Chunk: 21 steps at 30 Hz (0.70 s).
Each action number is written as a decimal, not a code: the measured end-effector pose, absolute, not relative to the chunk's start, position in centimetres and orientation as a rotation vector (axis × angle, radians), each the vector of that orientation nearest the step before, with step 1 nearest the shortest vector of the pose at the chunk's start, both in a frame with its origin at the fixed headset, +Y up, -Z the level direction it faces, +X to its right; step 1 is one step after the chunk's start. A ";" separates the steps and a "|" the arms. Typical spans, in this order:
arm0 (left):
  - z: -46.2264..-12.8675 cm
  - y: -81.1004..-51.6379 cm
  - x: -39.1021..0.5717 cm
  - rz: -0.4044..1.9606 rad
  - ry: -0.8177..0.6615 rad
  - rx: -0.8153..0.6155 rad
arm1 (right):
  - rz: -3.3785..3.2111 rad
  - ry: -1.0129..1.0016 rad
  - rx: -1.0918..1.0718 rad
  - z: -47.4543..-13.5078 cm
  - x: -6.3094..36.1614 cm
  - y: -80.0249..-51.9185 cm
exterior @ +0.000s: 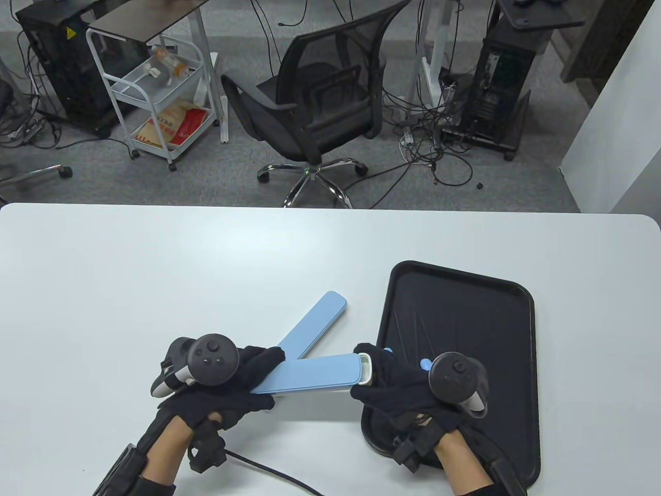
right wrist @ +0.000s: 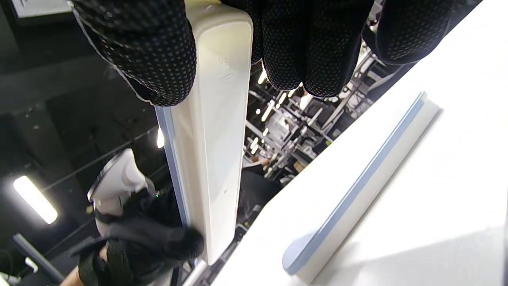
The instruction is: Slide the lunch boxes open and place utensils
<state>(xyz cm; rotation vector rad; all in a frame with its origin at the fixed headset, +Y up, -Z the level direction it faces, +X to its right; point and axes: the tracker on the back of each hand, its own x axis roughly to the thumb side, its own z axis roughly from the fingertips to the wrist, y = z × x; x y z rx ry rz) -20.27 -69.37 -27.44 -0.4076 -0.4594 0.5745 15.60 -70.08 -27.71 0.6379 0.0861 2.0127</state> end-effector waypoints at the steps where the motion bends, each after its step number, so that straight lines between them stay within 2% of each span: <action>1: -27.6 -69.5 -20.8 0.578 -0.445 -0.415 | 1.984 0.116 0.620 -27.9 16.3 -70.1; 14: -28.4 -69.7 -23.7 0.593 -0.355 -0.412 | 1.818 0.061 0.458 -29.4 23.6 -69.8; 21: -28.3 -69.6 -23.9 0.588 -0.344 -0.404 | 1.781 0.046 0.405 -29.5 25.5 -70.1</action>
